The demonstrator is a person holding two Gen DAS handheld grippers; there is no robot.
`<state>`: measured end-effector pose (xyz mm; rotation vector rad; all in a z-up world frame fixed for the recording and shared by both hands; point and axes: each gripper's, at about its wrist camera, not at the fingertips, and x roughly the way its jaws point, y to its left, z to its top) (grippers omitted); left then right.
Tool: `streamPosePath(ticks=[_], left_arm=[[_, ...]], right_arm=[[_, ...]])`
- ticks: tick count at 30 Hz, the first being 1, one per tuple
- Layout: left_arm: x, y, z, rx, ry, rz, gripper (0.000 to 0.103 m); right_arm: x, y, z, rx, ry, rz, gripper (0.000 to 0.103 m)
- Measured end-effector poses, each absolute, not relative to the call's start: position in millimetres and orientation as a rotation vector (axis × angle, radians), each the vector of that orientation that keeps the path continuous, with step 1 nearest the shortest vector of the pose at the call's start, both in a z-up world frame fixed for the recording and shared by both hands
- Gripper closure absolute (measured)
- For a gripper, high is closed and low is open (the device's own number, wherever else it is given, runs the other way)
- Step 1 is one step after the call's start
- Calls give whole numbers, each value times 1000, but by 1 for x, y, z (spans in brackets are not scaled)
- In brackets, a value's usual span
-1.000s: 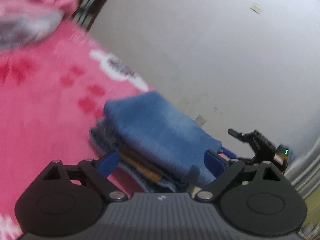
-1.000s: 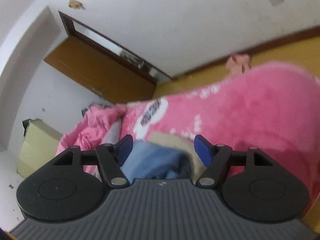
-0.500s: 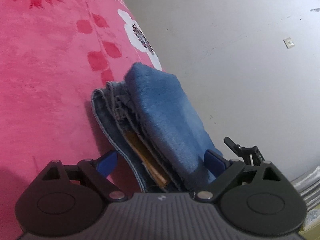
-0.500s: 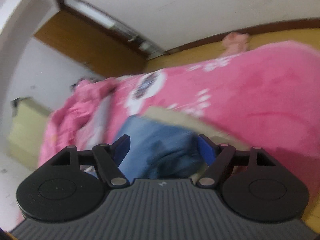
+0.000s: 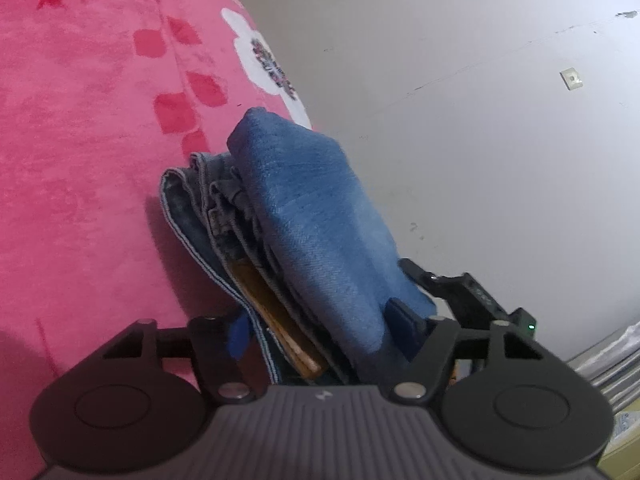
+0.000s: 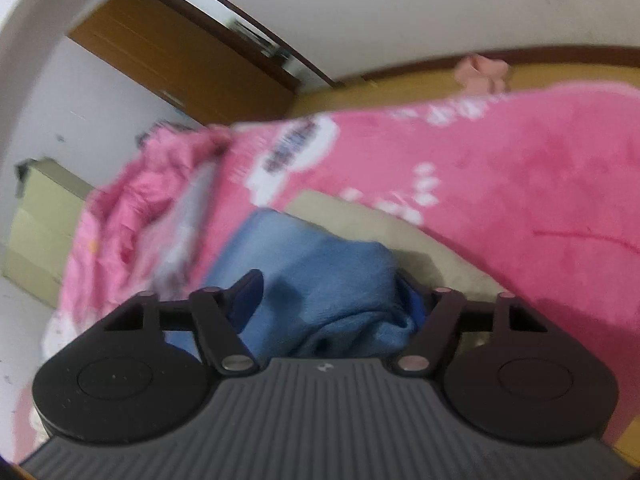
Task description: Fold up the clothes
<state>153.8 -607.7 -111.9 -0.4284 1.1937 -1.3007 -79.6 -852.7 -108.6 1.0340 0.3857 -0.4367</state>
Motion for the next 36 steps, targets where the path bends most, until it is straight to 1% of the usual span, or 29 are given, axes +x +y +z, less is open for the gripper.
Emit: streamPosePath(ticks=[1, 2, 3, 4, 7, 18, 20, 22, 24, 26, 27, 28, 30, 32, 33, 34, 36], left_arm=[[152, -608, -109, -419, 1175, -1294, 44], [151, -608, -105, -408, 1154, -1294, 47], [150, -608, -101, -397, 1134, -1294, 51], [150, -609, -98, -393, 1127, -1296, 54], [151, -613, -92, -393, 1119, -1306, 58], [145, -634, -73, -464, 1122, -1371, 59], [138, -641, -76, -437, 1110, -1382, 59], [130, -645, -87, -398, 1134, -1375, 59], [125, -644, -102, -380, 1158, -1364, 59], [123, -637, -109, -403, 1150, -1369, 55], [124, -634, -108, -402, 1146, -1366, 48], [125, -631, -105, -395, 1134, -1359, 45], [131, -618, -93, -380, 1076, -1353, 44], [136, -604, -77, -374, 994, -1344, 41], [138, -597, -67, -375, 943, -1338, 37], [140, -590, -58, -376, 893, -1332, 34], [142, -585, -41, -363, 812, -1328, 32]], right_arm=[[-80, -852, -104, 1019, 372, -433, 50], [-80, -852, -100, 1004, 358, -429, 57], [-80, -851, -96, 989, 344, -425, 68], [-80, -851, -91, 974, 330, -420, 76], [-81, -850, -78, 928, 288, -408, 81], [-85, -867, -42, 881, 169, -392, 83], [-91, -873, -48, 884, 159, -403, 83], [-96, -881, -63, 905, 164, -412, 83], [-102, -889, -88, 965, 169, -422, 81], [-108, -896, -115, 1032, 174, -432, 75], [-111, -900, -128, 1065, 176, -437, 67], [-117, -903, -137, 1104, 158, -432, 64], [-130, -904, -142, 1145, 108, -439, 62], [-149, -901, -137, 1143, 31, -483, 61], [-161, -898, -133, 1137, -20, -507, 61], [-164, -892, -127, 1112, -36, -506, 61], [-161, -879, -111, 1047, -37, -481, 61]])
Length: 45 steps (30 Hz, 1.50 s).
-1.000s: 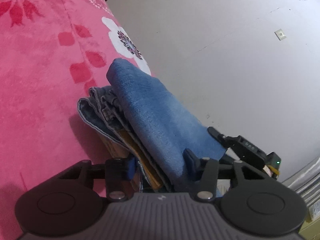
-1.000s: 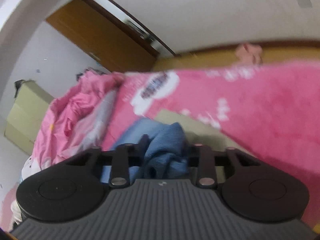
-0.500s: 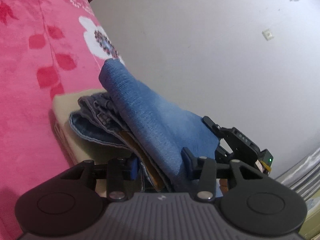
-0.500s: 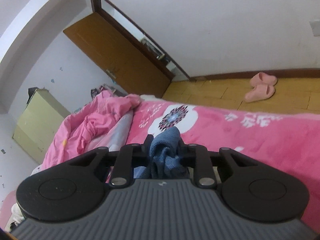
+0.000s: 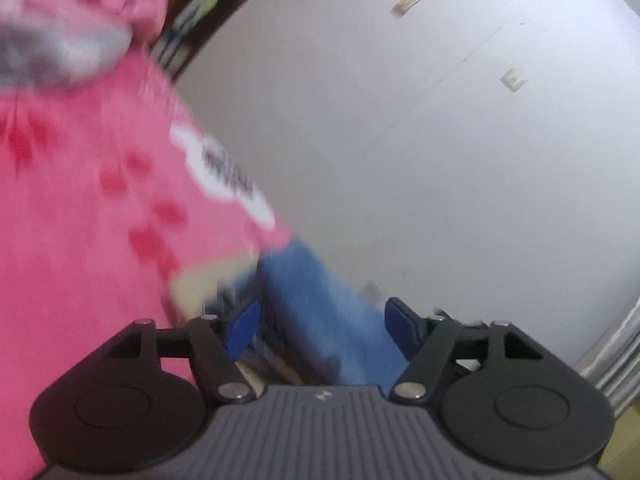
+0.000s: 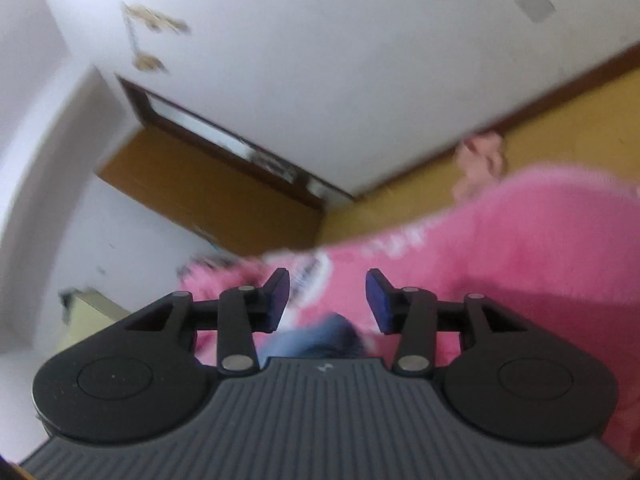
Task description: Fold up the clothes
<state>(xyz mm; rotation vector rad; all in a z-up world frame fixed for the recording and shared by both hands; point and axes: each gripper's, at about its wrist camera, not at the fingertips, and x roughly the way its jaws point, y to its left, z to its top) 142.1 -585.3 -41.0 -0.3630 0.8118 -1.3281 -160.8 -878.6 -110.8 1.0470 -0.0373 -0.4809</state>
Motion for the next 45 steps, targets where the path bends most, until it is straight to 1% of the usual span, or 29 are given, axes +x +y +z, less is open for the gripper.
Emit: streamPosePath(ticks=[3, 5, 7, 10, 11, 12, 14, 15, 21, 23, 26, 28, 31, 33, 36, 39, 43, 44, 45], left_arm=[[137, -609, -30, -288, 775, -1360, 32], [130, -627, -33, -211, 751, -1347, 31], [128, -645, -45, -127, 749, -1296, 33], [138, -659, -68, -64, 785, -1213, 33], [139, -660, -71, -44, 797, -1190, 31], [140, -660, -74, -26, 810, -1168, 27], [147, -652, -74, -72, 869, -1157, 29], [148, -645, -68, -83, 862, -1145, 29], [121, -579, -6, -110, 679, -1141, 25], [104, -548, 22, -106, 593, -1138, 22], [76, -497, 65, -117, 467, -1120, 13], [59, -461, 91, -126, 388, -1082, 8], [38, -409, 126, -150, 290, -1003, 3], [28, -375, 146, -173, 254, -967, 2], [17, -327, 169, -201, 209, -900, 0], [4, -277, 183, -225, 179, -832, 0], [-6, -230, 193, -263, 178, -811, 0], [-9, -222, 195, -265, 184, -815, 0], [-12, -216, 196, -259, 189, -826, 0]], right_arm=[[-156, -859, -87, 950, -39, -444, 62], [-154, -845, -71, 885, -40, -419, 62], [-139, -827, -64, 751, 4, -432, 62], [-116, -815, -90, 657, 143, -528, 65], [-113, -816, -104, 681, 176, -554, 67], [-112, -816, -117, 710, 194, -580, 67], [-119, -813, -115, 749, 170, -601, 67], [-125, -807, -104, 748, 147, -607, 64], [-147, -739, -25, 589, 27, -578, 63], [-150, -711, 1, 521, -6, -544, 63], [-154, -669, 41, 418, -55, -493, 62], [-157, -641, 68, 350, -87, -459, 57], [-156, -599, 106, 265, -132, -391, 54], [-143, -568, 129, 252, -153, -307, 53], [-132, -521, 162, 212, -194, -204, 48], [-139, -478, 192, 204, -220, -100, 45], [-169, -435, 226, 201, -254, 26, 37], [-181, -429, 233, 194, -266, 37, 32], [-194, -423, 238, 185, -281, 31, 24]])
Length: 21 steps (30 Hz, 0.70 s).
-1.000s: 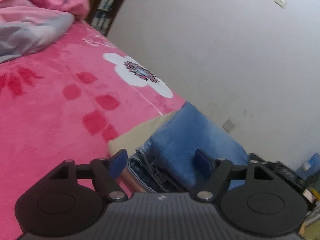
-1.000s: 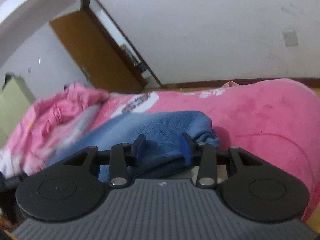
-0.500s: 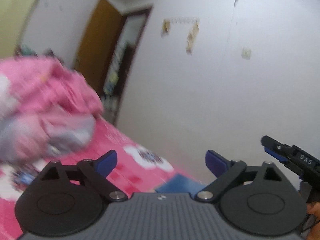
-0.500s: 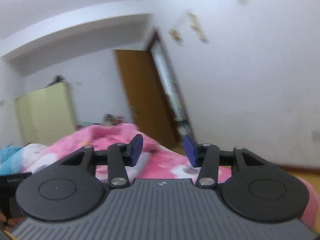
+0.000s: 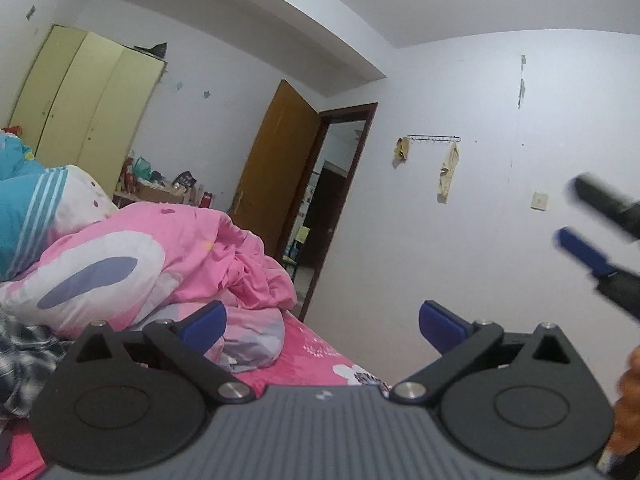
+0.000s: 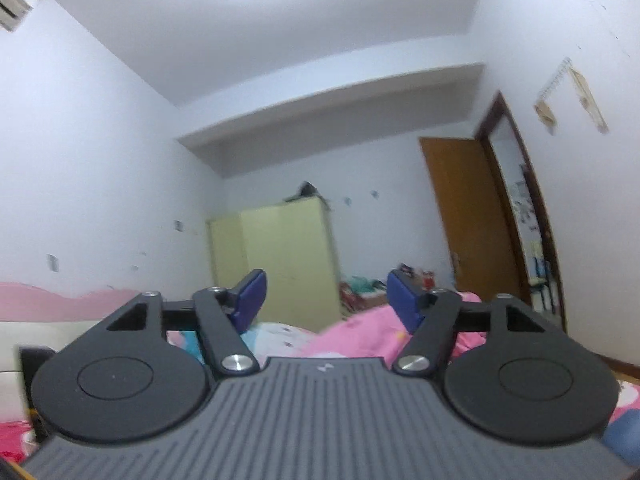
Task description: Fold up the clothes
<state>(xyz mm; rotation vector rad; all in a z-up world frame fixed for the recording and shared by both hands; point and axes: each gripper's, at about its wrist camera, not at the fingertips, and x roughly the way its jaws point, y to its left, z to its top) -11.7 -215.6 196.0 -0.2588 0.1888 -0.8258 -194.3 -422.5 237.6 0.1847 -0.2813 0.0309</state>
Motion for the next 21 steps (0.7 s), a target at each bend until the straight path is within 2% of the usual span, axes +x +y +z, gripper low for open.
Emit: streamPosePath(ticks=[3, 5, 8, 16, 21], left_arm=[[-21, -203, 196, -240, 217, -871, 0], [-28, -201, 191, -224, 253, -905, 0], [-36, -206, 178, -185, 308, -946, 0], [-70, -259, 135, 5, 340, -957, 0], [-83, -288, 114, 90, 411, -916, 0]], right_arm=[[-239, -407, 247, 157, -327, -22, 6], [-265, -404, 244, 146, -325, -99, 1], [-286, -402, 230, 114, -250, -254, 1], [-281, -427, 160, 178, 94, -636, 1], [-273, -423, 128, 170, 195, -796, 1]])
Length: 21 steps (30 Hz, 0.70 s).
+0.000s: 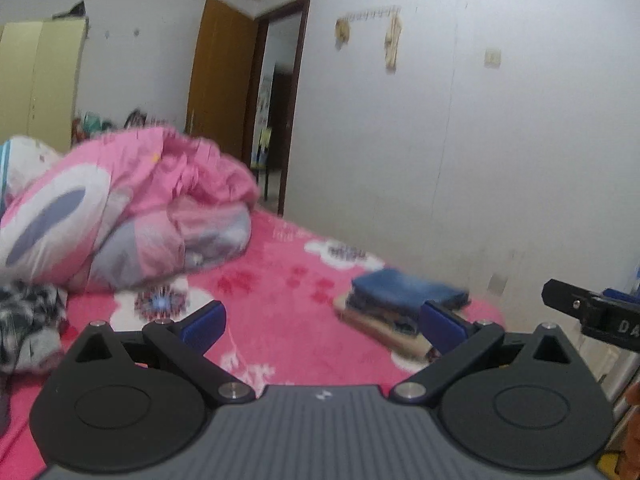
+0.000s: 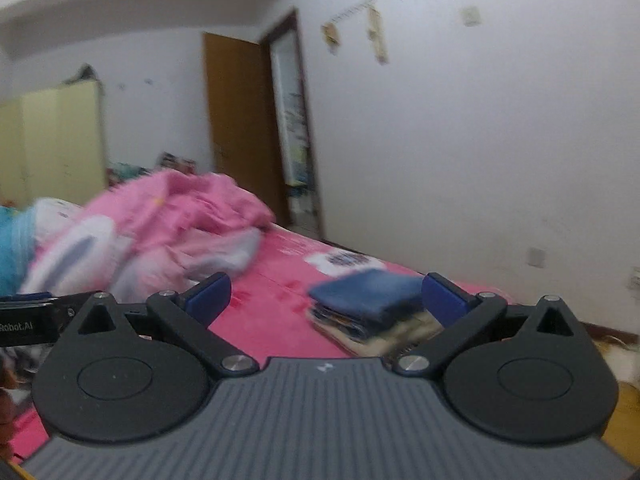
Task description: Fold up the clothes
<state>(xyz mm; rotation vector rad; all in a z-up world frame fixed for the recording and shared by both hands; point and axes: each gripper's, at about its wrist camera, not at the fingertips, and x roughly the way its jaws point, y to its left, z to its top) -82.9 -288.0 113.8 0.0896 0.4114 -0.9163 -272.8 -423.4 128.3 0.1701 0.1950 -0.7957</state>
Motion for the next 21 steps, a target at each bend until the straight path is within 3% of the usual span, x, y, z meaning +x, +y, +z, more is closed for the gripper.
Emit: streamPosePath(ticks=[9, 21], left_arm=[[-103, -319, 90, 169, 417, -904, 0], [-119, -343, 81, 190, 433, -919, 0]], right_arm=[[-262, -414, 80, 111, 329, -1024, 1], [-246, -433, 68, 169, 397, -1039, 1]])
